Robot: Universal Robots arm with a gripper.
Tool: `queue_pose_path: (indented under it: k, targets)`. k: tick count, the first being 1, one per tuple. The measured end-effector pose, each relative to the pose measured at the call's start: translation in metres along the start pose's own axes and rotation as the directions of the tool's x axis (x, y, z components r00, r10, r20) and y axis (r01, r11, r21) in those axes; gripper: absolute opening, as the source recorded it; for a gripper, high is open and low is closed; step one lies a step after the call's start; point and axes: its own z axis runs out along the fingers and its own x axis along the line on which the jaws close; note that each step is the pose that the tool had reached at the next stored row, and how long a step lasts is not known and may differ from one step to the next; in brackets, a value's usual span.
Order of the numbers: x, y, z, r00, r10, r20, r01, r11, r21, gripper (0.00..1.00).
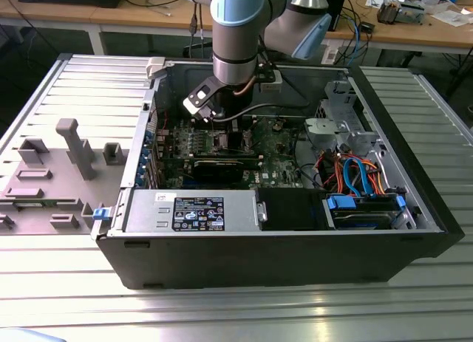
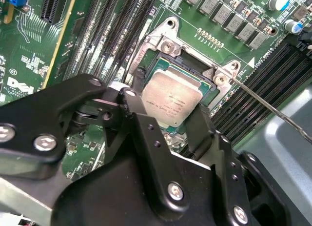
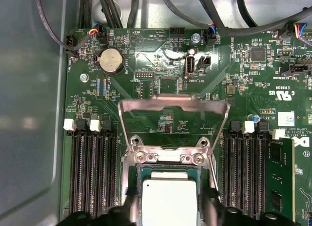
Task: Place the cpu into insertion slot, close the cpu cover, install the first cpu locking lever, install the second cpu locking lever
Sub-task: 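Place the cpu into insertion slot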
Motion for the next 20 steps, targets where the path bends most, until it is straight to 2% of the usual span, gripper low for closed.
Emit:
queue_pose_path:
  k: [1,4,5,18,19,20]
  targets:
    - [0.0000,0.0000,0.0000,1.0000,0.000,0.0000,0.000,1.0000,0.0000,0.59]
    - [0.0001,0.0001,0.0002,1.0000,0.001,-0.0010,-0.001,1.0000,-0.0005,0.54]
    - [0.0008,-0.0001,0.0000,0.9999,0.015,0.0000,-0.015,0.9999,-0.0003,0.62]
    - [0.0028,0.0001,0.0037,0.9998,0.021,-0.0032,-0.021,0.9998,-0.0012,0.62]
    - [0.0027,0.0000,0.0036,0.9998,0.021,-0.0028,-0.021,0.9998,-0.0010,0.69]
    - [0.0026,0.0000,0.0034,0.9998,0.021,-0.0024,-0.021,0.9998,-0.0008,0.69]
